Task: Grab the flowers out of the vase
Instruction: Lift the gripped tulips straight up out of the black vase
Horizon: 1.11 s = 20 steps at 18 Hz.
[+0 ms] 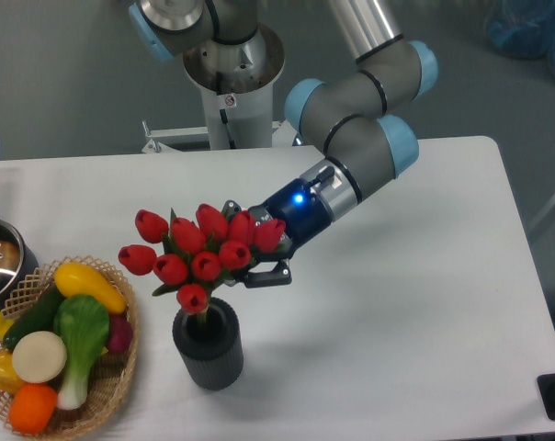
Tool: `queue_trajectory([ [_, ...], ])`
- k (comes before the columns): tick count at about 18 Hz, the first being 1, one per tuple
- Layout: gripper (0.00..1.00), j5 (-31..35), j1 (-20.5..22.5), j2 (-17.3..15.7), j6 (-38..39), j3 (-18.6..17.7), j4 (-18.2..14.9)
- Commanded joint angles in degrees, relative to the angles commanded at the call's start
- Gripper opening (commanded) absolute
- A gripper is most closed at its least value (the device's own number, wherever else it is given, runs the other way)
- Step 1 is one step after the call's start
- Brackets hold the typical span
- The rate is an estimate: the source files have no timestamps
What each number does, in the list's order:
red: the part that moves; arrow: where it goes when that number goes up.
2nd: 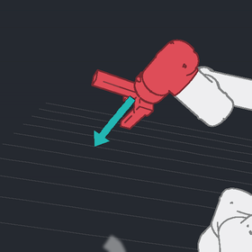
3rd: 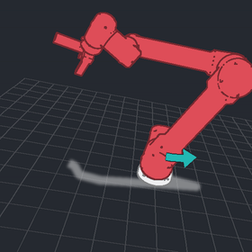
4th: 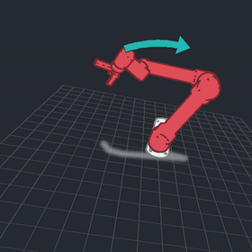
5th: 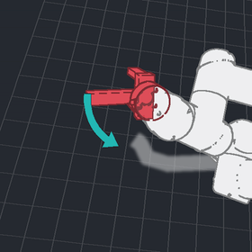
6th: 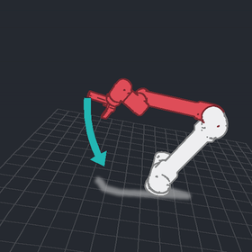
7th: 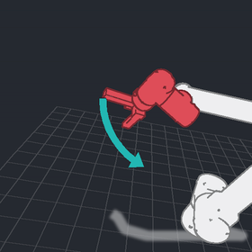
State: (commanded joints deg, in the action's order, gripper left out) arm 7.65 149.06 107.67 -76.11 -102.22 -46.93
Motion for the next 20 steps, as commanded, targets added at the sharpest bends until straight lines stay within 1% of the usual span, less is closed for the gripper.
queue_trajectory([
  [6,0.25,0.0,0.2,-0.6,2.3,1.3,0.0],
  [11,0.25,0.0,0.0,-0.5,4.6,4.0,0.0],
  [16,0.25,0.0,0.3,-0.3,10.4,8.8,0.0],
  [20,0.25,-0.2,1.1,-0.6,12.9,9.8,0.0],
])
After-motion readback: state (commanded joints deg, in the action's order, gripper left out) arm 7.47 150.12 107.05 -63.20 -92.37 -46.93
